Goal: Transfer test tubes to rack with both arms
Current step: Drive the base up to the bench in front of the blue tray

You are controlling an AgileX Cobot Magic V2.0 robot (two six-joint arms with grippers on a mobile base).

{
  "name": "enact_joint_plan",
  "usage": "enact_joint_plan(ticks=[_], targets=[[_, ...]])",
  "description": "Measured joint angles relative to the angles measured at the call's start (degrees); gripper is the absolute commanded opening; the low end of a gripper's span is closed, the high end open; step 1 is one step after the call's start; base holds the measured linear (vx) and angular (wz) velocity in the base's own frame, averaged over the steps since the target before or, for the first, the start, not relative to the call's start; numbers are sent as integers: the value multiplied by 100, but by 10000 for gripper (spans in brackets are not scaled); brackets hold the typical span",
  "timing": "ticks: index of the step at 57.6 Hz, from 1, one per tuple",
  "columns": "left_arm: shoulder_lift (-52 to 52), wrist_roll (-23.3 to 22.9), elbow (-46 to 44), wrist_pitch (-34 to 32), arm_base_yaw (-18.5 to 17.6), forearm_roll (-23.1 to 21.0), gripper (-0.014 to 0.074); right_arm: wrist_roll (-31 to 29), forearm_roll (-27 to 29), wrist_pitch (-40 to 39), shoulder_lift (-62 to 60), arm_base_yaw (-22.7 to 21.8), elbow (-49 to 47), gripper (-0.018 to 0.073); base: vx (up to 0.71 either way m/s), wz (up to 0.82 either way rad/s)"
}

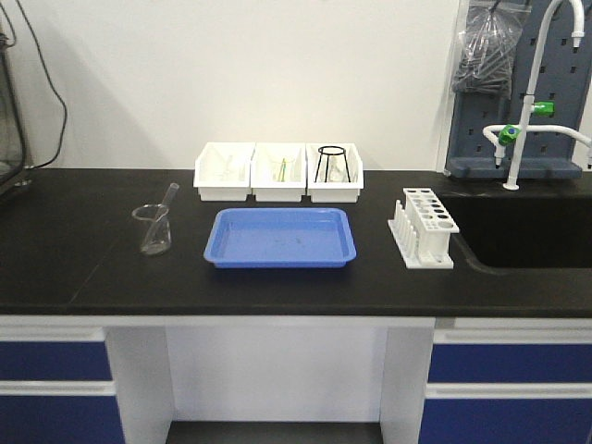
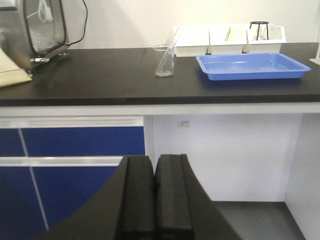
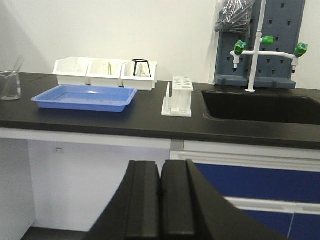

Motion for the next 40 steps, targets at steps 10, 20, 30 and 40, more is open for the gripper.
enact_joint_plan(ticks=[10,20,30,40], targets=[[0,0,0,0,0,0,-6,0,0,0,0,0,0,-8,52,-6],[0,0,0,0,0,0,-6,0,0,0,0,0,0,-8,49,-4],[0,0,0,0,0,0,-6,0,0,0,0,0,0,-8,46,-1],[0,0,0,0,0,0,-6,0,0,0,0,0,0,-8,42,1]])
